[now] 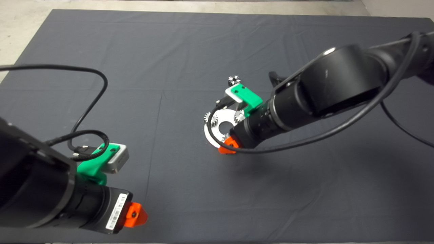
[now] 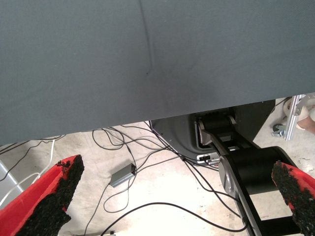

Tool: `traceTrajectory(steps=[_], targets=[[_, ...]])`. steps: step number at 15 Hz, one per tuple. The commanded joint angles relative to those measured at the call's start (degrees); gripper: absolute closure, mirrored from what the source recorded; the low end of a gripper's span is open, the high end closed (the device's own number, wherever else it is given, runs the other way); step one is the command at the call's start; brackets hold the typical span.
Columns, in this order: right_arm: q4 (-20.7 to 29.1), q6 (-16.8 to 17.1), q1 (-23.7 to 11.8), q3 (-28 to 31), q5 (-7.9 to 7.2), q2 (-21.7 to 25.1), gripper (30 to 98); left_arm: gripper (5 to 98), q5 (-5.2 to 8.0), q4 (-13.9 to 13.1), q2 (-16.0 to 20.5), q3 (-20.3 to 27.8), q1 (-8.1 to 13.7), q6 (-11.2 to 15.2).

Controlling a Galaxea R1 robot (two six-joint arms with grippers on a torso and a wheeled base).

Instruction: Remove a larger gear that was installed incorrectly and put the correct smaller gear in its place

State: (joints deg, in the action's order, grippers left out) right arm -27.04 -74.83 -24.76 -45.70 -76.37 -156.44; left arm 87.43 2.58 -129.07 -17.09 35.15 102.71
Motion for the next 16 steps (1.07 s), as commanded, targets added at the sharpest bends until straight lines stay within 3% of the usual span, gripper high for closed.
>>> traceTrajectory(steps=[1, 2, 6, 7, 10, 16], targets=[[-6.34, 0.38, 1.89, 0.01, -0.08, -3.13, 30.9, 5.4, 1.51, -0.48, 0.18, 0.76, 0.98, 0.21], [-7.37, 0.49, 2.08, 0.21, -1.12, -2.96, 30.9, 5.4, 1.51, -0.48, 0.18, 0.76, 0.89, 0.21], [-12.22, 1.85, 2.67, 0.72, -8.65, -2.96, 30.9, 5.4, 1.49, -0.48, 0.18, 0.85, 0.89, 0.21], [-13.08, 2.18, 2.78, 0.8, -9.84, -2.96, 30.9, 5.4, 1.51, -0.48, 0.18, 0.85, 0.9, 0.21], [-14.53, 2.93, 3.57, 0.89, -10.29, -2.43, 30.9, 5.4, 1.51, -0.48, 0.18, 0.85, 0.89, 0.21], [-18.8, 3.46, 8.8, 0.89, -11.04, -2.17, 30.9, 5.4, 1.51, -0.39, 0.18, 0.93, 0.89, 0.3]])
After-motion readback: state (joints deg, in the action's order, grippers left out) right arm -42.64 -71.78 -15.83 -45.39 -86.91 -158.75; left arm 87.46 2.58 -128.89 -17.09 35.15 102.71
